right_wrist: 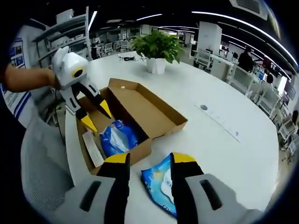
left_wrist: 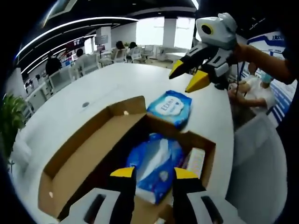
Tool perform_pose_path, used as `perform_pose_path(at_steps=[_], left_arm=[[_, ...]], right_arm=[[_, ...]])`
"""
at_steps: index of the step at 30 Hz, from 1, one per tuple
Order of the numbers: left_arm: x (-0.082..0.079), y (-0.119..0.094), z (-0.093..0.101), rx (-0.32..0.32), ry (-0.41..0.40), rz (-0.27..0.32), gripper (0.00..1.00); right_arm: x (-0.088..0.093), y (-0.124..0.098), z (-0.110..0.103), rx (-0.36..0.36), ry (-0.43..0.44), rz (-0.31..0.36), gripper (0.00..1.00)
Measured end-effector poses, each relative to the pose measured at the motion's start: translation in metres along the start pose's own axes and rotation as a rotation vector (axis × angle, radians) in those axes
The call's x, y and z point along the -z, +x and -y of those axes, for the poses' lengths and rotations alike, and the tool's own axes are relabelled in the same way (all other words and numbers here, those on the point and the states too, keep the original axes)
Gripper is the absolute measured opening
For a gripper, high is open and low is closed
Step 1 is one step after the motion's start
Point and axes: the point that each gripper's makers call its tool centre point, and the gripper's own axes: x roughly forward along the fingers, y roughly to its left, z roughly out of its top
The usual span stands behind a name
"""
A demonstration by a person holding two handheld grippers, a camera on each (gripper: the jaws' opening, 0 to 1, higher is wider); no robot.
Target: Operate the shoe box by opening the lid, removing the specified soft item, and placing it in the target area until the item is outside and the box remains undamaged.
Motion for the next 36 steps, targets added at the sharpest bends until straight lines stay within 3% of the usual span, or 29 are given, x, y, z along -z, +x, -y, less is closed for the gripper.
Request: perform_pose_path(at_steps=[10, 21, 31, 36], left_arm=[[0.017, 0.008, -0.021, -0.131, -0.212, 0.023, 0.29], [0.027, 0.017, -0.033, -0.211, -0.377, 0.022, 0.28], [0.028, 0.026, -0.036, -0.266, -0.425, -0.007, 0.28], [0.030, 0.027, -0.040, -0.278, -0.432, -0.027, 0.20]], right_arm=[[-0.007, 0.026, -0.013, -0.058, -0.062, -0.022, 0.27], [-0.007, 0.055, -0.029, -0.107, -0.117, -0.056, 0.25], [-0.005, 0.080, -0.038, -0.122, -0.162, -0.088, 0.22], [-0.001, 0.095, -0.039, -0.120, -0.175, -0.110, 0.20]])
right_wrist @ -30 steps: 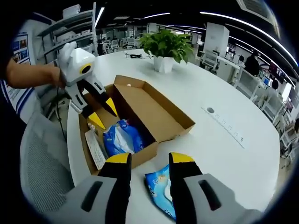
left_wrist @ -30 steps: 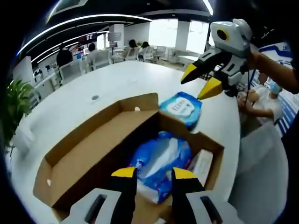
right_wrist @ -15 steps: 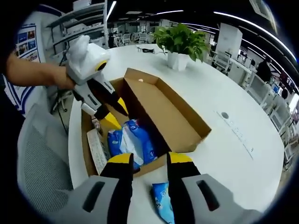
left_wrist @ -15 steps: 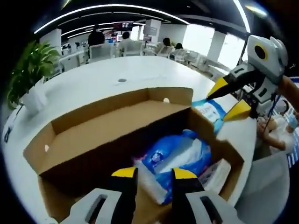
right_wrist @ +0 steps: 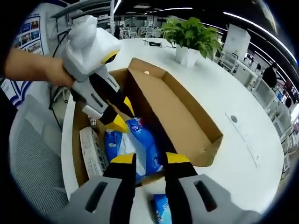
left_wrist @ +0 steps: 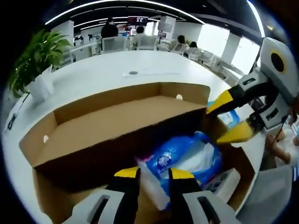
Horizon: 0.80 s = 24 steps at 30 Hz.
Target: Operate the shoe box by opening the lid, removing the specified soft item, and placing it in the target area until the item is outside and the box remains undamaged.
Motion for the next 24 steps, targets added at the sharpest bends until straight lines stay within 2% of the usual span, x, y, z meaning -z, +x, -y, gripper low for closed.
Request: perform_pose_path(at_steps=[10, 14, 24], left_arm=[[0.004, 0.000, -0.004, 0.023, -0.011, -0.024, 0.00], [0.004, -0.001, -0.005, 0.023, -0.015, -0.021, 0.00], [0.001, -0.004, -0.004, 0.031, -0.039, -0.001, 0.00]], right_arm=[[0.007, 0.025, -0.003, 0.007, -0.047, -0.062, 0.18], [0.010, 0.032, -0.003, 0.006, -0.051, -0.080, 0.17], [0.015, 0.033, -0.006, 0.013, -0.066, -0.095, 0.00]])
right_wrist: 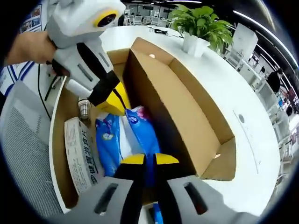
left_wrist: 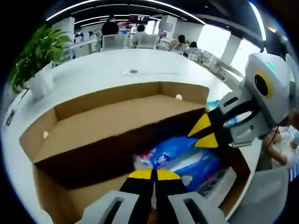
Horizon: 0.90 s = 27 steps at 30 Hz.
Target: Operate the shoe box by opening the lid, removing the specified soft item, and placing it in the target area until the item is outside and the box remains undamaged.
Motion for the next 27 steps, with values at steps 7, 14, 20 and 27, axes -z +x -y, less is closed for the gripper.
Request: perform_pose_path(at_steps=[7, 14, 20, 27], left_arm=[[-0.002, -0.007, 0.003, 0.007, 0.002, 0.007, 0.00], [-0.008, -0.018, 0.003, 0.003, 0.012, 0.024, 0.00], [-0.011, -0.027, 0.003, 0.001, 0.019, 0.033, 0.00], [-0.017, -0.037, 0.004, -0.005, 0.034, 0.042, 0.00]], right_arm=[[-0.004, -0.005, 0.000, 0.007, -0.005, 0.013, 0.00], [-0.012, -0.012, -0.001, 0.010, -0.016, 0.029, 0.00], [-0.020, -0.019, -0.001, 0.010, -0.027, 0.041, 0.00], [-0.030, -0.028, -0.001, 0.013, -0.048, 0.052, 0.00]])
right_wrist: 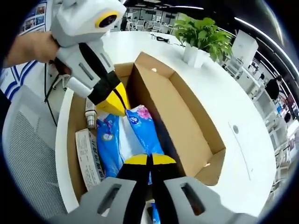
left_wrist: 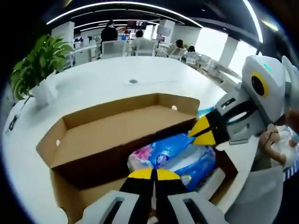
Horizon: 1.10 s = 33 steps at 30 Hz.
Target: Operate the shoe box by opening the lid, removing the specified soft item, and placing it in the target area until the item is outside and the box remains undamaged.
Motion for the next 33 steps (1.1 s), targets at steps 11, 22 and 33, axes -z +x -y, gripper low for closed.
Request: perform_pose_path(at_steps=[11, 22, 33], left_arm=[[-0.014, -0.021, 0.003, -0.007, 0.015, 0.032, 0.00], [-0.035, -0.041, 0.010, -0.014, 0.027, 0.065, 0.00], [-0.052, -0.055, 0.024, 0.004, 0.022, 0.067, 0.00]], right_arm=[[-0.019, -0.019, 0.003, 0.008, -0.017, 0.028, 0.00], [-0.037, -0.043, 0.011, 0.025, -0.045, 0.055, 0.00], [-0.044, -0.066, 0.018, 0.034, -0.060, 0.073, 0.00]])
